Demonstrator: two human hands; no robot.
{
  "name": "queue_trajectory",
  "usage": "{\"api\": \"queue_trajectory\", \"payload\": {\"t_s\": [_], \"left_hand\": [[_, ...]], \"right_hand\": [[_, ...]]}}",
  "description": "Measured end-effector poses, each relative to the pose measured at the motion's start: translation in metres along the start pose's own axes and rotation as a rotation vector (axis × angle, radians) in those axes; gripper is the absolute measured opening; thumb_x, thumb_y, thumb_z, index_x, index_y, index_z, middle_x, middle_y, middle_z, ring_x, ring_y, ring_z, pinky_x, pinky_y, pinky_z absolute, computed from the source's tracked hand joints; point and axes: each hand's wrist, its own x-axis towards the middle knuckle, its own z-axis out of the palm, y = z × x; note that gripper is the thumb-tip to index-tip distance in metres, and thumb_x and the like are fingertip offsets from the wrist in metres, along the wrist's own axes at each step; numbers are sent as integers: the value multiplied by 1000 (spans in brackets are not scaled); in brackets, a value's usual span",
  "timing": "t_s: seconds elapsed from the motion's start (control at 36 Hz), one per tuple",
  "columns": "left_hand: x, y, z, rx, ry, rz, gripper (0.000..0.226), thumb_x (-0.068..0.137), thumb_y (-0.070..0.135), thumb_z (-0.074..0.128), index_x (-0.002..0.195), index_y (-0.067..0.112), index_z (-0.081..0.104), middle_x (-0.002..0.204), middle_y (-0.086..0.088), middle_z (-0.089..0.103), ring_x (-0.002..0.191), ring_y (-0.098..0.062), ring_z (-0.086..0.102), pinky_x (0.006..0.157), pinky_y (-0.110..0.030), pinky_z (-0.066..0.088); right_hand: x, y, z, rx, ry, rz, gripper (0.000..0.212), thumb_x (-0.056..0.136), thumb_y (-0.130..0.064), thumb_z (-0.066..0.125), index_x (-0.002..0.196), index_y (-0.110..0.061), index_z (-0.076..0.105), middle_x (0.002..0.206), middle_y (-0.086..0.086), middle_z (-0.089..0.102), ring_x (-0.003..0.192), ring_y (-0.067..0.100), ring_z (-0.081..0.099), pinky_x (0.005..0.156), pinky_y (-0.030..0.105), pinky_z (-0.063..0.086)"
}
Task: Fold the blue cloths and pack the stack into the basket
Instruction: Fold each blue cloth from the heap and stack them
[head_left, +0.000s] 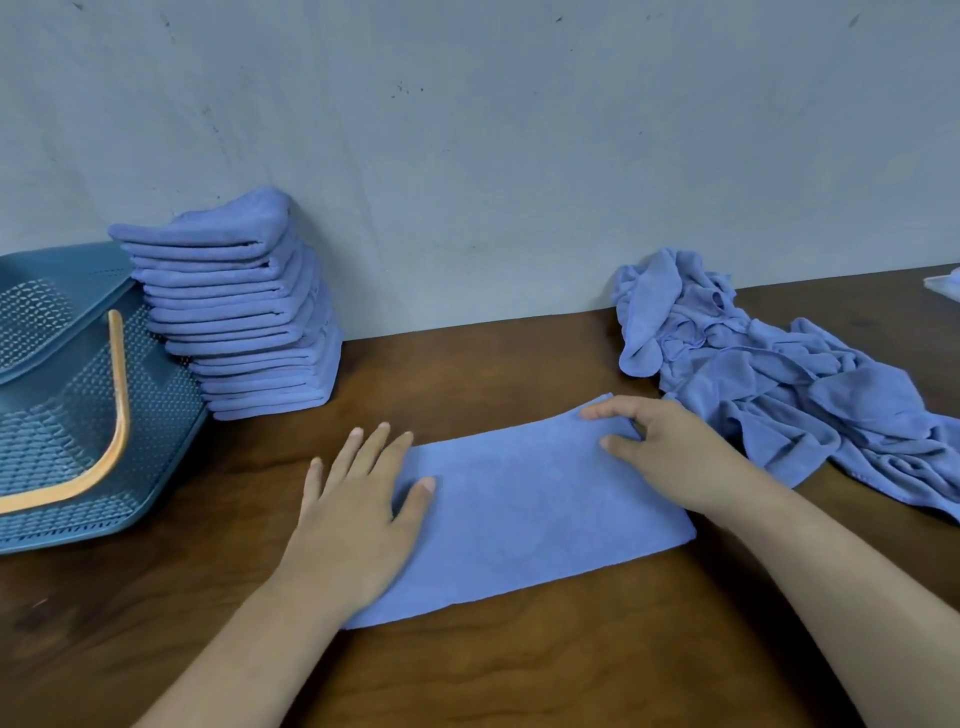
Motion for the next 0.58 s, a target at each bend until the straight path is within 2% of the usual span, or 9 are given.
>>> {"api": "queue_trajectory", "payload": {"t_s": [0.03, 0.06, 0.11, 0.14, 0.22, 0.31, 0.47, 0.58], "left_hand": [[-2, 2, -3, -17, 23, 57, 67, 103, 67, 20, 166, 44, 18, 174, 24, 4, 159, 1, -12, 132, -42, -6], [-4, 4, -5, -43, 26, 120, 64, 104, 66, 22, 165, 46, 22, 173, 27, 7, 158, 6, -12, 132, -39, -5], [-10, 12, -9, -80, -24, 248, 60, 104, 66, 28, 162, 49, 27, 169, 35, 10, 153, 14, -13, 132, -34, -4], [-14, 16, -9, -79, -66, 302, 60, 104, 68, 30, 161, 51, 28, 167, 37, 9, 152, 17, -15, 131, -31, -5], [-20, 24, -3, -23, -195, 381, 66, 100, 77, 28, 162, 58, 16, 167, 40, -4, 149, 17, -23, 131, -34, -8], [-21, 26, 1, 58, -248, 378, 74, 96, 85, 21, 161, 61, -3, 165, 39, -21, 147, 14, -32, 131, -38, -11], [-23, 29, 2, 71, -253, 362, 72, 97, 85, 19, 159, 62, -11, 163, 37, -29, 145, 12, -38, 131, -40, -13], [-24, 39, 9, 49, -233, 378, 74, 98, 83, 19, 161, 58, -9, 165, 35, -26, 147, 12, -36, 130, -39, -14]], "right_hand": [[0, 0, 1, 3, -4, -3, 35, 105, -14, 59, 134, -33, 69, 83, -25, 52, 69, -25, 53, 66, 1, 39], [0, -1, 1, 27, -15, -9, 34, 104, -18, 62, 133, -36, 69, 96, -30, 60, 87, -28, 55, 79, 0, 39], [-2, -2, 0, 99, -66, -11, 32, 98, -33, 73, 127, -47, 70, 122, -38, 62, 123, -19, 50, 104, 13, 38], [-5, -4, -2, 108, -108, -7, 35, 92, -41, 79, 124, -53, 70, 128, -40, 59, 128, -16, 48, 107, 19, 39], [-11, -7, -10, -27, -268, -1, 69, 73, -58, 90, 130, -71, 53, 144, -38, 43, 136, -11, 38, 109, 24, 36], [-15, -8, -18, -63, -335, 21, 90, 70, -53, 94, 139, -75, 40, 150, -34, 36, 142, -4, 33, 112, 26, 34], [-15, -6, -25, -87, -334, 70, 93, 73, -43, 94, 146, -67, 41, 142, -29, 45, 127, -2, 47, 98, 18, 42], [-12, 1, -35, -112, -325, 80, 97, 65, -52, 96, 143, -71, 40, 149, -27, 44, 135, 4, 48, 115, 32, 42]]}}
